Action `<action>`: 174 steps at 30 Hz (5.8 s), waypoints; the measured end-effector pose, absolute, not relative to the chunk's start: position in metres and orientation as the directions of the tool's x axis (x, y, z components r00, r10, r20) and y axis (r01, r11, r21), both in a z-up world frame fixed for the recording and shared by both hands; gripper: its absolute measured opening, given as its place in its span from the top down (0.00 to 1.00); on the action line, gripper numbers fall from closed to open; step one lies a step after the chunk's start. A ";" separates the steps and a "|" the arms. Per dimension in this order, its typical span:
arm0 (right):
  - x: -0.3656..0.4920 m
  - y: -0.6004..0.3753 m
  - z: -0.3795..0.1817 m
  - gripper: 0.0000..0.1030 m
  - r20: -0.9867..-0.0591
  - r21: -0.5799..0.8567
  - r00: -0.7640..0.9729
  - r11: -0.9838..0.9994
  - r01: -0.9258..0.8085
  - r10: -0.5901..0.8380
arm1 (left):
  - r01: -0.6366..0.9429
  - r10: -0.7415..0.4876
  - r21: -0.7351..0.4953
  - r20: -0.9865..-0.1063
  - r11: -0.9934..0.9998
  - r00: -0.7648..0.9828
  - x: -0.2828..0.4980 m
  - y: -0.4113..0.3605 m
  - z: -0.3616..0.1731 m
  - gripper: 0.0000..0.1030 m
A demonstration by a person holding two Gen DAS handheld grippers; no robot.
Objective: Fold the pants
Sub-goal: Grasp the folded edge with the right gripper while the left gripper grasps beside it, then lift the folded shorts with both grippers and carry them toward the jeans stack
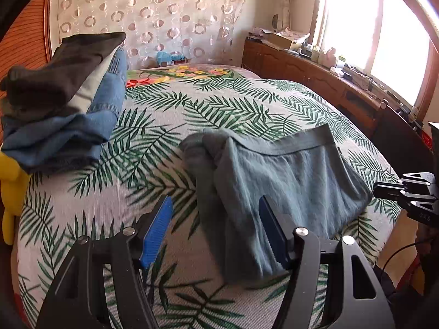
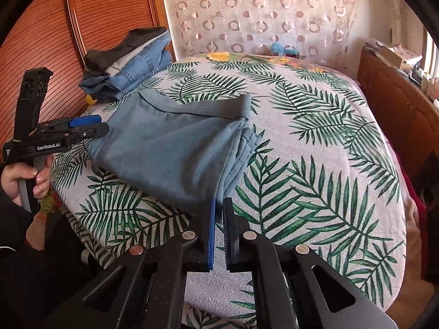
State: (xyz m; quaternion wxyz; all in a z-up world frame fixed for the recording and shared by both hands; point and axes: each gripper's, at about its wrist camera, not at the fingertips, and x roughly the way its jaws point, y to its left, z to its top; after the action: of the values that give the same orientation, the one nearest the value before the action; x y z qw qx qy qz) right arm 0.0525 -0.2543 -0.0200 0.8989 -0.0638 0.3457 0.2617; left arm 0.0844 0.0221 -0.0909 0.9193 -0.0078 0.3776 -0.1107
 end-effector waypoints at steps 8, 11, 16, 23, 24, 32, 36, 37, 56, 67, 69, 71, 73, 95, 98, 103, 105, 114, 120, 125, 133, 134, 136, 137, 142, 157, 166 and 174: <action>0.052 -0.253 -0.005 0.86 -0.622 0.056 0.663 0.868 -0.493 0.417 | 0.209 -0.196 -0.070 -0.710 0.975 0.676 0.118 0.016 -0.091 0.36; 0.057 -0.249 -0.002 0.73 -0.620 0.042 0.675 0.876 -0.481 0.400 | 0.210 -0.203 -0.079 -0.714 0.974 0.670 0.126 0.015 -0.092 0.36; 0.069 -0.244 -0.003 0.55 -0.613 0.055 0.678 0.878 -0.475 0.405 | 0.215 -0.201 -0.075 -0.724 0.974 0.660 0.133 0.012 -0.097 0.36; 0.090 -0.237 -0.011 0.52 -0.619 0.060 0.681 0.888 -0.455 0.391 | 0.217 -0.209 -0.086 -0.736 0.972 0.644 0.139 0.009 -0.106 0.35; 0.093 -0.235 -0.012 0.51 -0.624 0.065 0.678 0.891 -0.450 0.388 | 0.217 -0.211 -0.090 -0.739 0.972 0.639 0.140 0.010 -0.107 0.35; 0.120 -0.221 -0.018 0.51 -0.648 0.076 0.665 0.899 -0.431 0.373 | 0.212 -0.234 -0.127 -0.746 0.969 0.623 0.143 0.013 -0.109 0.33; 0.131 -0.213 -0.021 0.51 -0.659 0.064 0.663 0.905 -0.420 0.354 | 0.211 -0.237 -0.132 -0.747 0.968 0.621 0.143 0.013 -0.109 0.33; 0.133 -0.212 -0.021 0.51 -0.662 0.063 0.661 0.905 -0.421 0.354 | 0.211 -0.236 -0.131 -0.747 0.969 0.621 0.143 0.014 -0.110 0.32; 0.134 -0.211 -0.025 0.49 -0.649 0.041 0.676 0.903 -0.427 0.349 | 0.234 -0.261 -0.145 -0.753 0.961 0.604 0.161 0.017 -0.098 0.32; 0.134 -0.208 -0.025 0.49 -0.649 0.038 0.677 0.904 -0.426 0.346 | 0.257 -0.344 -0.236 -0.745 0.937 0.571 0.167 0.022 -0.108 0.49; 0.133 -0.208 -0.025 0.49 -0.649 0.040 0.676 0.903 -0.429 0.349 | 0.274 -0.364 -0.248 -0.740 0.929 0.566 0.165 0.020 -0.108 0.60; 0.133 -0.208 -0.025 0.53 -0.650 0.041 0.672 0.899 -0.435 0.355 | 0.283 -0.382 -0.264 -0.733 0.922 0.562 0.163 0.019 -0.108 0.67; 0.133 -0.207 -0.024 0.59 -0.649 0.044 0.668 0.895 -0.445 0.364 | 0.288 -0.382 -0.259 -0.731 0.922 0.566 0.161 0.017 -0.106 0.72; 0.091 -0.227 0.001 0.87 -0.525 0.109 0.705 0.859 -0.500 0.477 | 0.330 -0.372 -0.180 -0.560 0.927 0.740 0.086 0.001 -0.032 0.79; 0.083 -0.232 0.011 0.87 -0.500 0.103 0.718 0.856 -0.506 0.484 | 0.336 -0.375 -0.175 -0.535 0.926 0.757 0.082 0.001 -0.021 0.79; 0.072 -0.239 0.028 0.87 -0.453 0.087 0.744 0.855 -0.511 0.491 | 0.343 -0.375 -0.158 -0.488 0.926 0.788 0.074 0.002 0.000 0.79; 0.067 -0.241 0.035 0.87 -0.434 0.077 0.754 0.854 -0.515 0.493 | 0.343 -0.372 -0.151 -0.472 0.927 0.799 0.071 0.003 0.007 0.79; 0.052 -0.240 0.063 0.87 -0.374 0.025 0.776 0.842 -0.538 0.507 | 0.326 -0.349 -0.127 -0.418 0.937 0.839 0.063 0.013 0.027 0.79; 0.059 -0.229 0.066 0.87 -0.367 -0.005 0.770 0.827 -0.563 0.522 | 0.300 -0.326 -0.129 -0.406 0.945 0.854 0.068 0.029 0.029 0.79; 0.076 -0.214 0.070 0.87 -0.372 -0.037 0.763 0.813 -0.582 0.529 | 0.269 -0.301 -0.135 -0.402 0.954 0.865 0.078 0.044 0.028 0.79; 0.119 -0.192 0.081 0.87 -0.368 -0.074 0.738 0.774 -0.629 0.565 | 0.203 -0.239 -0.131 -0.398 0.970 0.886 0.096 0.071 0.033 0.79; 0.125 -0.189 0.084 0.87 -0.368 -0.079 0.735 0.769 -0.635 0.569 | 0.195 -0.231 -0.129 -0.397 0.972 0.888 0.098 0.075 0.034 0.79; 0.137 -0.181 0.090 0.87 -0.368 -0.095 0.728 0.756 -0.648 0.578 | 0.175 -0.210 -0.123 -0.394 0.977 0.895 0.104 0.083 0.037 0.79; 0.143 -0.178 0.091 0.87 -0.365 -0.102 0.726 0.750 -0.653 0.582 | 0.168 -0.202 -0.120 -0.392 0.978 0.897 0.105 0.086 0.039 0.79; 0.172 -0.163 0.100 0.87 -0.352 -0.134 0.711 0.719 -0.682 0.608 | 0.130 -0.161 -0.104 -0.383 0.986 0.910 0.117 0.101 0.046 0.79; 0.261 -0.129 0.104 0.87 -0.330 -0.157 0.659 0.649 -0.744 0.676 | 0.046 -0.074 -0.084 -0.366 0.995 0.928 0.147 0.140 0.057 0.79; 0.301 -0.105 0.109 0.87 -0.311 -0.192 0.632 0.605 -0.773 0.710 | -0.031 -0.004 -0.098 -0.332 0.995 0.943 0.150 0.157 0.053 0.79; 0.327 -0.071 0.103 0.87 -0.317 -0.251 0.607 0.552 -0.795 0.729 | -0.110 0.059 -0.138 -0.333 0.984 0.941 0.150 0.177 0.037 0.79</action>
State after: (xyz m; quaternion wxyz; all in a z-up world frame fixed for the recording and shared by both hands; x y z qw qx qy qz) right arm 0.3265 -0.0710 0.1030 0.8766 -0.1869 0.0884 0.4346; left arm 0.1502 0.1774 0.0370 0.9821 -0.0775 0.1663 0.0430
